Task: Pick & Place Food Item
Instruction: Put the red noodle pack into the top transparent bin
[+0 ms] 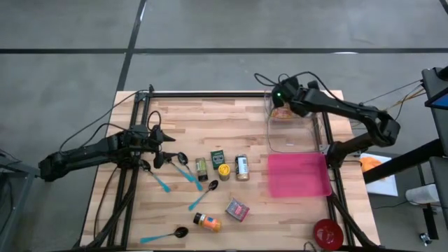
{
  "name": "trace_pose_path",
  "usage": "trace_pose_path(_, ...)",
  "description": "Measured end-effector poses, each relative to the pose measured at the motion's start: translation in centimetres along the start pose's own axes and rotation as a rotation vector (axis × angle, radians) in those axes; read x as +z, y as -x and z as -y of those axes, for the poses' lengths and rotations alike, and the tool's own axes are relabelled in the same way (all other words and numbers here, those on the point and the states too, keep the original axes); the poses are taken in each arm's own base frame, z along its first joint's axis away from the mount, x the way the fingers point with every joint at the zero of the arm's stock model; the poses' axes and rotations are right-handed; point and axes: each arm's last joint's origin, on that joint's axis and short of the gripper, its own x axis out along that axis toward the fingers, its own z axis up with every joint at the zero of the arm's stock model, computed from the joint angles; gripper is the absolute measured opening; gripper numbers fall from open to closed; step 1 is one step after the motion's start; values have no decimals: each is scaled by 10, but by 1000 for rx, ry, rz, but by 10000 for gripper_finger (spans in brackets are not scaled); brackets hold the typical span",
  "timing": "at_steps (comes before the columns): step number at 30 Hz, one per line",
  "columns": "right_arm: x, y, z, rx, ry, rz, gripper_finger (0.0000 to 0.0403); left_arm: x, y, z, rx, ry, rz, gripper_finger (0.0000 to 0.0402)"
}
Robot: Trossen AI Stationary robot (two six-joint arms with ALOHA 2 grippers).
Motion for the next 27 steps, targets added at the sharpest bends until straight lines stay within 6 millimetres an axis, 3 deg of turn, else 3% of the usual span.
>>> trace_pose_path(6, -2, -17, 9, 24, -74, -62, 14, 0, 0, 0, 0, 0, 0, 345)
trace_pose_path(21, -5, -23, 13, 38, -80, -98, 15, 0, 0, 0, 0, 0, 0, 345)
trace_pose_path(27, -8, -24, 13, 35, -68, -105, 56, 0, 0, 0, 0, 0, 0, 345)
